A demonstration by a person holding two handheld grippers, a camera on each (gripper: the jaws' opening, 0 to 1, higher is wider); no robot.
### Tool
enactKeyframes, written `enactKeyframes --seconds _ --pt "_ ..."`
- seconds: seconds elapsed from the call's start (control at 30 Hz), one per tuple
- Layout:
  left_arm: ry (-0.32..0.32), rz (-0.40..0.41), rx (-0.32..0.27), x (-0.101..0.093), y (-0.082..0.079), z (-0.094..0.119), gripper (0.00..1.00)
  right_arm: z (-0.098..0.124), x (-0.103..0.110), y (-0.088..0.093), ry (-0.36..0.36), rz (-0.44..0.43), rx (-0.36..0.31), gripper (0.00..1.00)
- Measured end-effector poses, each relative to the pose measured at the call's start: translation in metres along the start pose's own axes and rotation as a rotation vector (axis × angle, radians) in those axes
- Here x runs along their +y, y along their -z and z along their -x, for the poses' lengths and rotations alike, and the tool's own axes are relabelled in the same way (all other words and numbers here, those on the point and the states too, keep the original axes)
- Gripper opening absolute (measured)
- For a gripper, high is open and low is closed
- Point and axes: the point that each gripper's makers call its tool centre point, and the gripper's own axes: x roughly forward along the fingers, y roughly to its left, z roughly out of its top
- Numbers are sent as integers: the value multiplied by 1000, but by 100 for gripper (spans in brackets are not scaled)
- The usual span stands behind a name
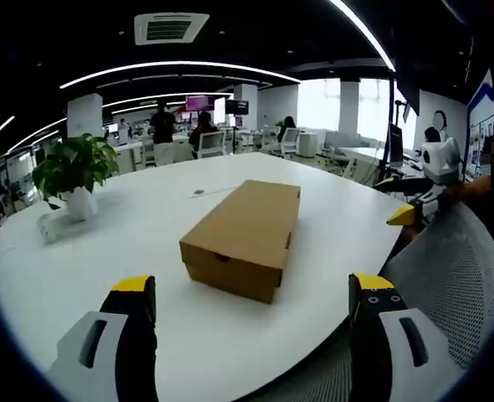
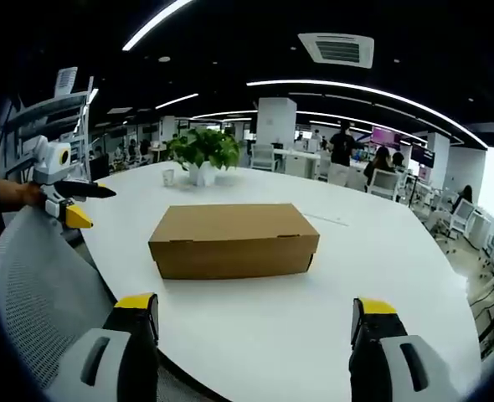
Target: Operate the shoe box by opening the lid, removing the specified soft item, and placing it in the target area until the item is outside and the box remains undamaged.
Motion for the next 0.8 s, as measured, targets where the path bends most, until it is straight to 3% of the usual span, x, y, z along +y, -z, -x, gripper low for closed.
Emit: enactKeyframes --seconds 0.8 --pt "13 31 20 -2 3 0 99 2 -3 3 11 -23 17 94"
